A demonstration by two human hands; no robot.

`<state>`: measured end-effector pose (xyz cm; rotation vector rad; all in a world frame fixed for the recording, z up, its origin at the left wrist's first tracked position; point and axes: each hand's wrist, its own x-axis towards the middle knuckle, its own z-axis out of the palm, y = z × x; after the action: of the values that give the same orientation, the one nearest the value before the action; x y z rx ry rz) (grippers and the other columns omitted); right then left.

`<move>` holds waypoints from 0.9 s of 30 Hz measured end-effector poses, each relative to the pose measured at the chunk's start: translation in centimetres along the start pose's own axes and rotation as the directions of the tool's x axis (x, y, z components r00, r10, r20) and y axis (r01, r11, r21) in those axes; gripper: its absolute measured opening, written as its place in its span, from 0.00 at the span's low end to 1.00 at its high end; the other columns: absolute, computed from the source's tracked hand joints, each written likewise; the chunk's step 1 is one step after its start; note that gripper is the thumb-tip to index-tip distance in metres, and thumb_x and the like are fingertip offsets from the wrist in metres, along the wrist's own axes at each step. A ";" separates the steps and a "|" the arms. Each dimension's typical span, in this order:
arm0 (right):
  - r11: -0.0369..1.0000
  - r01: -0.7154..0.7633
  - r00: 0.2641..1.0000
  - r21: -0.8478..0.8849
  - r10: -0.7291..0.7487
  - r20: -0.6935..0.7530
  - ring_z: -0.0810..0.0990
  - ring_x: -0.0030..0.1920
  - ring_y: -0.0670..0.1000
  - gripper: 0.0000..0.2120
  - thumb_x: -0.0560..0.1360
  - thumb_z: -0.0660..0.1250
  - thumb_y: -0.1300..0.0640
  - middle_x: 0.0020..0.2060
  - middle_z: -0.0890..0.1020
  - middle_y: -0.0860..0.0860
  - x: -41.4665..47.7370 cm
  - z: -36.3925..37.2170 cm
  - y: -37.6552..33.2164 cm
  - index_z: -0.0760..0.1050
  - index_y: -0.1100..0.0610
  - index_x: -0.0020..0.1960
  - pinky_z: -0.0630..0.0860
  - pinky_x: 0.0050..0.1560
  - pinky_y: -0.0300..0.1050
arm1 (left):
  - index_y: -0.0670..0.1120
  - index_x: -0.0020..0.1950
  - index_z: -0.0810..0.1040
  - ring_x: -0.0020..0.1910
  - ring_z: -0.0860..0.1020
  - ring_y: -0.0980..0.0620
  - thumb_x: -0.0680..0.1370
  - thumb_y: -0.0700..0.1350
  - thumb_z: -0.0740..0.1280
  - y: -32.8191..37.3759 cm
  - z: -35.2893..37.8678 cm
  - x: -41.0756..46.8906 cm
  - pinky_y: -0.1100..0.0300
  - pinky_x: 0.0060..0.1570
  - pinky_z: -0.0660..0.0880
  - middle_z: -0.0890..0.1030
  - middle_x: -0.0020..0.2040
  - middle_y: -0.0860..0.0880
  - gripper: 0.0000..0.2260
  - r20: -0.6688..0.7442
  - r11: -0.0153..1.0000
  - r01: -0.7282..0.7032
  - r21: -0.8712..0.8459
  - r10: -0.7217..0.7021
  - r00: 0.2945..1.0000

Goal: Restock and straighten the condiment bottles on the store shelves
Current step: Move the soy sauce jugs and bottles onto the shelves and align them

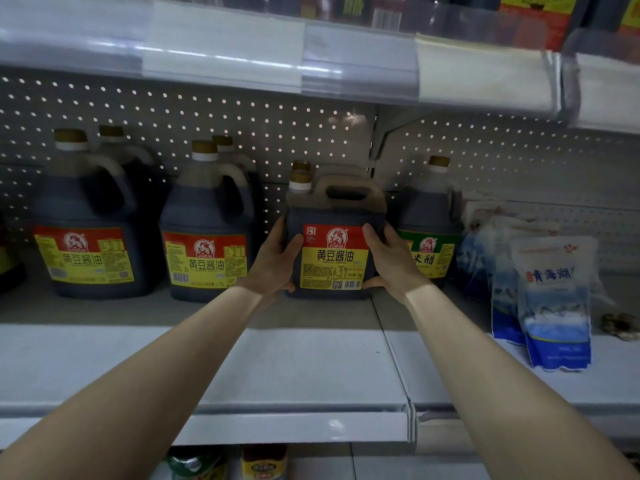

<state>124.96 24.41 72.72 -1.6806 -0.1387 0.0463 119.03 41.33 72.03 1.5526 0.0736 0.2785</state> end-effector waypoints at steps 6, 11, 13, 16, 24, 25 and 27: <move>1.000 0.012 1.000 0.000 -0.012 0.002 0.80 0.49 0.51 0.21 0.81 0.59 0.47 0.52 0.80 0.48 -0.2 0.1 0.1 0.62 0.46 0.73 0.79 0.47 0.60 | 0.58 0.76 0.57 0.63 0.75 0.42 0.84 0.44 0.56 0.0 0.1 0.1 0.28 0.57 0.69 0.76 0.60 0.53 0.22 0.015 0.999 0.033 0.026 -0.033 0.999; 0.996 0.064 0.995 -0.058 -0.068 -0.070 0.77 0.61 0.54 0.30 0.75 0.63 0.37 0.64 0.77 0.49 -1.5 0.7 0.6 0.63 0.45 0.74 0.78 0.56 0.60 | 0.55 0.77 0.57 0.65 0.75 0.46 0.82 0.42 0.60 -0.7 -0.2 -0.4 0.40 0.62 0.73 0.75 0.67 0.49 0.25 0.014 0.998 -0.023 0.067 0.022 1.000; 0.994 0.072 0.993 -0.084 -0.079 -0.083 0.72 0.68 0.56 0.36 0.71 0.64 0.33 0.70 0.72 0.49 -2.1 0.8 0.5 0.60 0.44 0.75 0.73 0.63 0.63 | 0.54 0.77 0.58 0.68 0.72 0.48 0.82 0.44 0.62 -0.8 -0.2 -0.9 0.42 0.66 0.71 0.73 0.70 0.49 0.26 -0.005 0.993 -0.037 0.111 0.037 0.999; 0.994 0.081 0.987 -0.069 -0.090 -0.131 0.66 0.72 0.56 0.31 0.78 0.64 0.44 0.75 0.64 0.50 -3.4 0.5 -0.3 0.57 0.46 0.77 0.70 0.67 0.63 | 0.51 0.77 0.59 0.68 0.71 0.49 0.81 0.46 0.63 -0.2 0.1 -2.5 0.46 0.68 0.69 0.72 0.71 0.51 0.26 -0.052 0.990 -0.022 0.137 0.029 0.998; 0.992 0.114 0.985 -0.062 -0.121 -0.121 0.72 0.66 0.52 0.24 0.78 0.66 0.51 0.67 0.74 0.52 -10.0 -1.8 -1.1 0.67 0.54 0.72 0.71 0.67 0.55 | 0.52 0.73 0.63 0.63 0.73 0.51 0.81 0.46 0.64 1.7 1.4 -10.4 0.52 0.64 0.70 0.75 0.63 0.53 0.22 -0.045 0.988 -0.018 0.153 0.025 0.999; 0.989 0.122 0.985 -0.082 -0.131 -0.114 0.73 0.65 0.50 0.24 0.78 0.67 0.51 0.66 0.74 0.50 -11.2 -2.4 -1.0 0.67 0.54 0.72 0.72 0.66 0.56 | 0.50 0.75 0.62 0.61 0.73 0.53 0.80 0.46 0.64 1.9 1.7 -11.9 0.54 0.62 0.71 0.75 0.62 0.53 0.23 -0.055 0.989 -0.009 0.150 0.017 0.998; 0.989 0.117 0.987 -0.093 -0.126 -0.096 0.73 0.63 0.48 0.25 0.78 0.67 0.50 0.63 0.75 0.48 -14.0 -3.7 -1.0 0.66 0.53 0.72 0.72 0.66 0.56 | 0.50 0.77 0.60 0.61 0.73 0.53 0.79 0.49 0.65 1.9 2.3 -14.8 0.55 0.59 0.72 0.73 0.64 0.51 0.27 -0.075 0.984 0.011 0.176 0.003 0.997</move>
<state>111.48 19.15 73.39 -1.7539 -0.1685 -0.1388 104.94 35.78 72.10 1.7180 0.1637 0.3340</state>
